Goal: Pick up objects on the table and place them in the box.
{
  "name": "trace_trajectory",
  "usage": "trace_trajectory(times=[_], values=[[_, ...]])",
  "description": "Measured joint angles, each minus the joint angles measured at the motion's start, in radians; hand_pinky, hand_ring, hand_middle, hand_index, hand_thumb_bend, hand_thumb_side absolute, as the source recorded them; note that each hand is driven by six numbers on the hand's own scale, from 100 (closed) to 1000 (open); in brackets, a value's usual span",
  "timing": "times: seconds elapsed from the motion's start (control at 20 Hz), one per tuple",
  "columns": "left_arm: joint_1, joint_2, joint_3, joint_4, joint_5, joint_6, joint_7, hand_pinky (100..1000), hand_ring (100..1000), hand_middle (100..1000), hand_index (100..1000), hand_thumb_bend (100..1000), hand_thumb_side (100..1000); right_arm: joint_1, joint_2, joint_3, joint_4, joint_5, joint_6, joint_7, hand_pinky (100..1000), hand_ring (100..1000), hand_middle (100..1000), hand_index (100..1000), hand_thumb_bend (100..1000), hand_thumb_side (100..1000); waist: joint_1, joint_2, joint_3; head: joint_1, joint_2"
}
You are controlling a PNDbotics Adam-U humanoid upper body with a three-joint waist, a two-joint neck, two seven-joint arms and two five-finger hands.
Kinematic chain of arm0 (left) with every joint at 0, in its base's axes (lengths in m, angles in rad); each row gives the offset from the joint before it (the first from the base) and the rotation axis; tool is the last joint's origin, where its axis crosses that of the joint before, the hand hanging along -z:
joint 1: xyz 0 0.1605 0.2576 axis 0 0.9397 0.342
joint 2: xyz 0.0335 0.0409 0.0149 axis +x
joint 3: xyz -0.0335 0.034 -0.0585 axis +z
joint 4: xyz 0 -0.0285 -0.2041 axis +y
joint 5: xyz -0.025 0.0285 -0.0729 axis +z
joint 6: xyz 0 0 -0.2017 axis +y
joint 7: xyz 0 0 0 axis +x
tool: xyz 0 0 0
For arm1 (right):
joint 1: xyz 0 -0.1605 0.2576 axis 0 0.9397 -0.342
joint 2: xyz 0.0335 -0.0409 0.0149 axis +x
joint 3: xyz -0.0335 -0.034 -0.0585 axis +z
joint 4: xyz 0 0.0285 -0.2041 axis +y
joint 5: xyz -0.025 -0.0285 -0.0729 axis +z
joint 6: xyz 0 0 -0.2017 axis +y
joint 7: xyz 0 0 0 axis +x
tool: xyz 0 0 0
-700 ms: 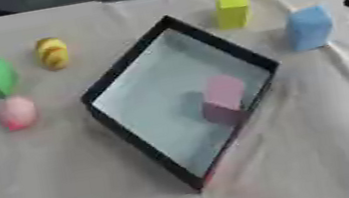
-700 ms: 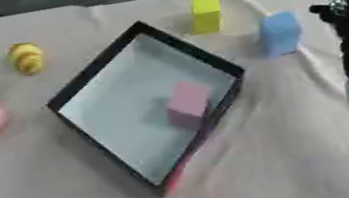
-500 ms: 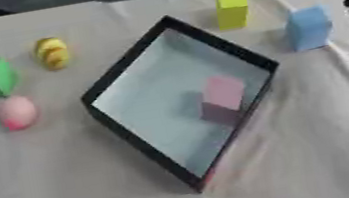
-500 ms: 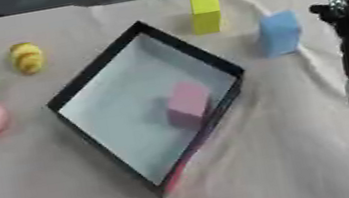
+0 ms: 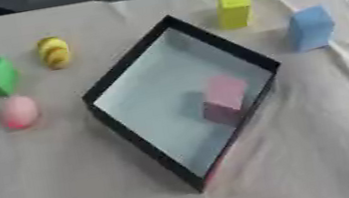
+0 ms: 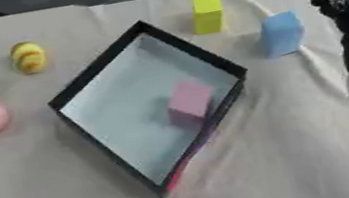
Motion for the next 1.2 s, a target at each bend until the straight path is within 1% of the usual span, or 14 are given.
trace_trajectory(times=[0.2, 0.4, 0.45, 0.5, 0.65, 0.75, 0.85, 0.95, 1.1, 1.2], values=[[0.004, 0.0, 0.0, 0.001, -0.001, 0.0, 0.0, 815, 780, 759, 835, 190, 747, -0.05, -0.082, 0.028, 0.004, -0.011, 0.029, 0.029, 904, 791, 807, 827, 100, 609, 0.0, -0.001, -0.004, -0.005, 0.0], [0.009, 0.001, 0.0, 0.001, -0.002, 0.0, 0.0, 815, 780, 759, 834, 186, 749, -0.113, -0.184, 0.078, 0.031, -0.008, 0.077, 0.079, 911, 818, 823, 844, 100, 559, 0.0, -0.001, -0.004, -0.006, 0.0], [0.009, 0.001, 0.0, 0.001, -0.002, 0.001, -0.001, 815, 780, 759, 834, 187, 749, -0.131, -0.209, 0.096, 0.041, 0.0, 0.089, 0.094, 912, 825, 828, 848, 100, 551, -0.001, -0.001, -0.003, -0.007, 0.0], [0.009, 0.002, -0.001, 0.002, -0.003, 0.001, -0.001, 815, 780, 759, 834, 187, 749, -0.15, -0.234, 0.117, 0.054, 0.01, 0.102, 0.109, 913, 834, 831, 855, 100, 567, -0.002, -0.001, -0.003, -0.008, 0.0], [0.009, 0.002, -0.003, 0.002, -0.006, 0.004, -0.004, 815, 780, 759, 833, 187, 749, -0.213, -0.31, 0.189, 0.093, 0.049, 0.142, 0.155, 915, 857, 860, 874, 100, 531, -0.01, -0.001, 0.006, -0.009, 0.0], [0.009, 0.002, -0.006, 0.002, -0.007, 0.005, -0.005, 815, 780, 759, 832, 185, 750, -0.256, -0.362, 0.242, 0.123, 0.08, 0.156, 0.189, 913, 867, 866, 882, 100, 509, -0.015, -0.001, 0.011, -0.011, 0.0], [0.009, 0.003, -0.006, 0.002, -0.007, 0.005, -0.006, 815, 780, 759, 832, 185, 751, -0.291, -0.415, 0.295, 0.157, 0.113, 0.154, 0.221, 912, 888, 875, 886, 100, 475, -0.018, -0.001, 0.015, -0.014, 0.0], [0.009, 0.005, -0.007, 0.002, -0.007, 0.006, -0.007, 815, 780, 759, 829, 183, 751, -0.321, -0.466, 0.349, 0.194, 0.145, 0.135, 0.255, 916, 913, 884, 889, 114, 466, -0.019, -0.001, 0.018, -0.016, 0.0], [0.009, 0.01, -0.012, 0.002, -0.007, 0.008, -0.01, 816, 780, 759, 825, 182, 751, -0.352, -0.543, 0.434, 0.245, 0.198, 0.09, 0.307, 913, 926, 888, 895, 199, 473, -0.019, -0.001, 0.023, -0.017, -0.001], [0.009, 0.01, -0.013, 0.002, -0.007, 0.008, -0.01, 815, 780, 759, 824, 182, 751, -0.376, -0.566, 0.483, 0.282, 0.233, 0.056, 0.342, 911, 923, 887, 898, 236, 470, -0.019, -0.001, 0.023, -0.017, -0.001]])
